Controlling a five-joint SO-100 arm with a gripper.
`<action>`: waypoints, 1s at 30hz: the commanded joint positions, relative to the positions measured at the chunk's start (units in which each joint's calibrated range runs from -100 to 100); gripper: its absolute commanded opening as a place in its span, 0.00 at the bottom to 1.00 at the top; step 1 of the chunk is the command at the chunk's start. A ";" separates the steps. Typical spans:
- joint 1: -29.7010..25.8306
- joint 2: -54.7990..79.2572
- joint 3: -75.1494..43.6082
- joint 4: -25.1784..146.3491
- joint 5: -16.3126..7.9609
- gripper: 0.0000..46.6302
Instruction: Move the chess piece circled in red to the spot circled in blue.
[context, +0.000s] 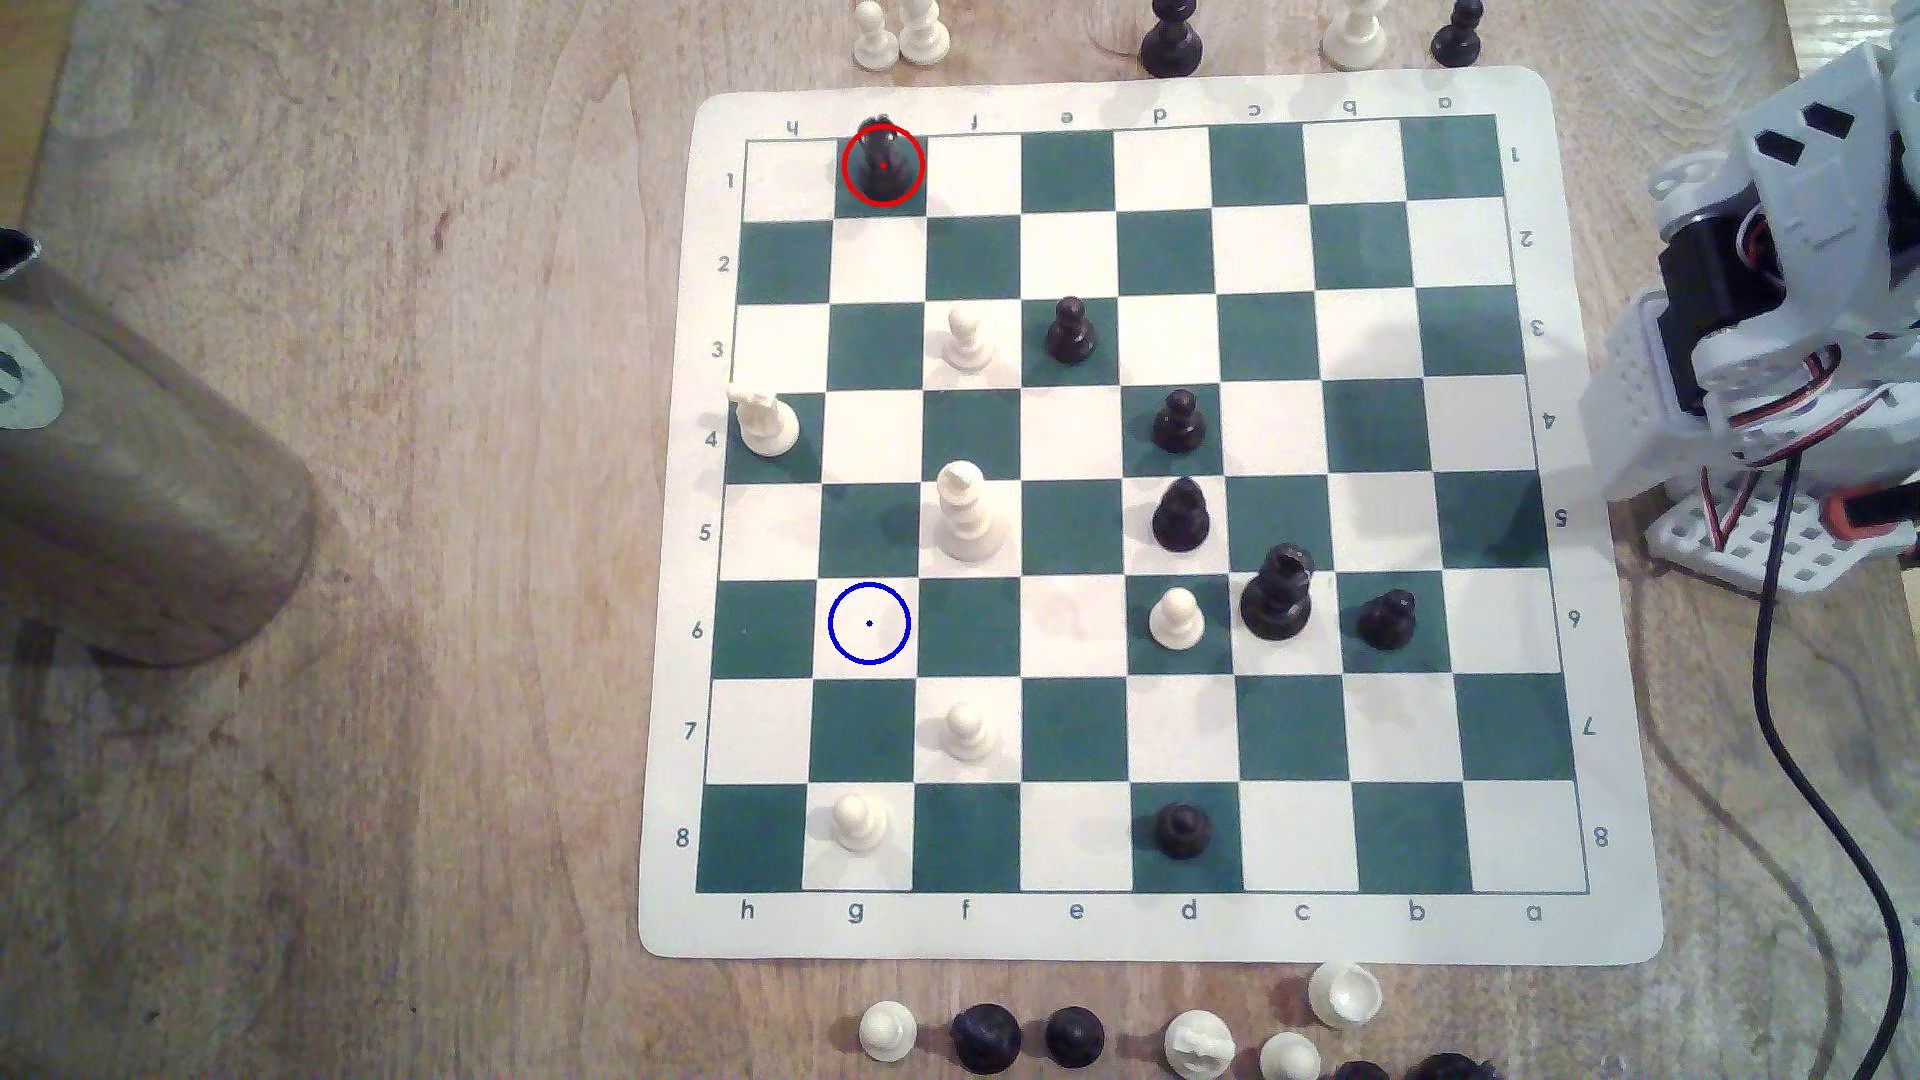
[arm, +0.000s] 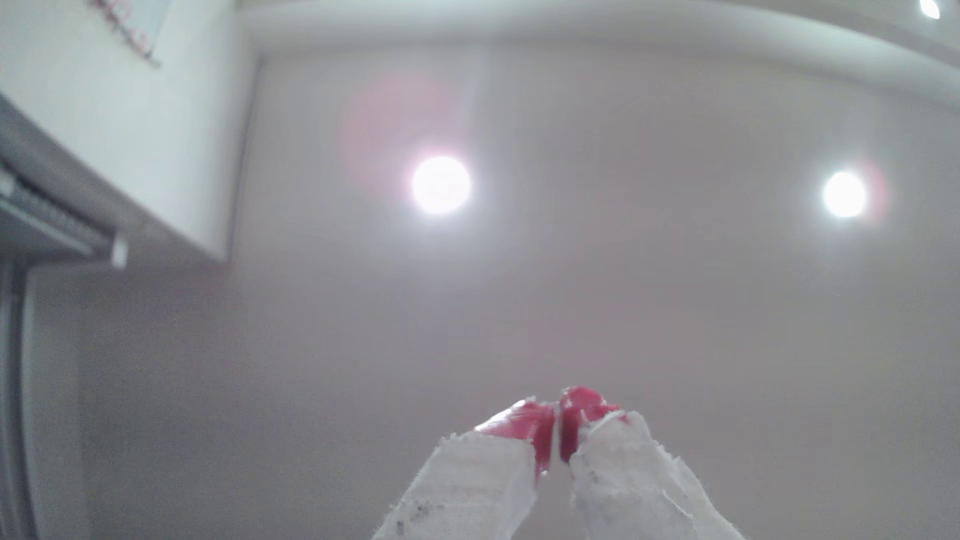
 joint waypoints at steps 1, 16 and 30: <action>2.14 0.22 1.27 0.36 0.20 0.00; 1.67 0.22 -20.40 61.79 -0.10 0.00; 3.16 0.22 -34.55 120.67 -0.34 0.03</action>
